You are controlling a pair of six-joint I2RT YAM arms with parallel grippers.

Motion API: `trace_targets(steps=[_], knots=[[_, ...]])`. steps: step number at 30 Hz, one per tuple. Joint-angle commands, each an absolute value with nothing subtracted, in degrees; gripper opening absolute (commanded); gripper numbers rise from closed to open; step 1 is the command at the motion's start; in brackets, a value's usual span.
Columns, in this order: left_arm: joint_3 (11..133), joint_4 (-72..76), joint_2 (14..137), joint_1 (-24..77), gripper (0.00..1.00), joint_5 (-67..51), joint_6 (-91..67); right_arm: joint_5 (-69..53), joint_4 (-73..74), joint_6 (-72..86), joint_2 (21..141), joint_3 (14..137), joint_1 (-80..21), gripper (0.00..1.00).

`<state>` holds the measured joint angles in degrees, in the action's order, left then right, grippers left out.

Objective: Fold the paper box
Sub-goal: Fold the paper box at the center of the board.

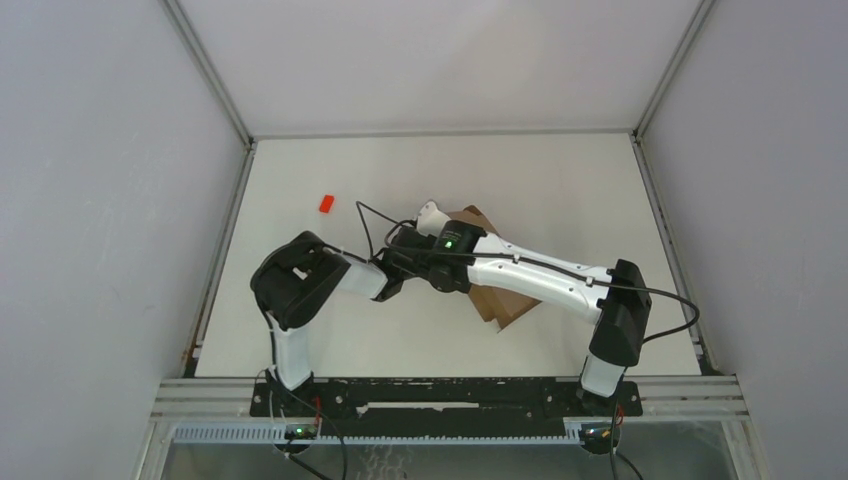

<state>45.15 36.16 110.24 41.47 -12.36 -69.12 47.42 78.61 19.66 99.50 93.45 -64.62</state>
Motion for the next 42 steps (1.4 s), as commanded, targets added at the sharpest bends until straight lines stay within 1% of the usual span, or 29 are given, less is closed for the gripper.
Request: trace_targets(steps=[1,12,19,24,29,35,42], knots=[[47.37,37.35,111.58,41.60,0.58,-12.77,-69.22,40.77,73.84,21.03,100.37,93.26,-66.42,0.00],[47.81,38.11,113.35,42.18,0.57,-13.20,-69.31,37.68,73.85,20.56,101.61,95.61,-69.34,0.00],[47.22,39.20,113.64,42.37,0.53,-13.88,-69.31,33.78,73.35,21.34,102.90,97.13,-70.26,0.00],[46.66,39.20,113.73,42.44,0.53,-14.76,-68.83,33.95,75.39,21.96,104.09,98.96,-70.14,0.00],[45.34,38.90,113.23,42.61,0.57,-15.39,-67.94,35.03,77.08,22.35,104.65,99.74,-69.60,0.00],[44.93,34.84,111.82,43.39,0.58,-16.70,-65.52,34.91,76.19,22.10,104.25,97.99,-68.67,0.00],[39.46,36.67,108.24,44.53,0.61,-15.57,-66.39,34.64,75.60,22.33,103.46,96.33,-68.47,0.00]])
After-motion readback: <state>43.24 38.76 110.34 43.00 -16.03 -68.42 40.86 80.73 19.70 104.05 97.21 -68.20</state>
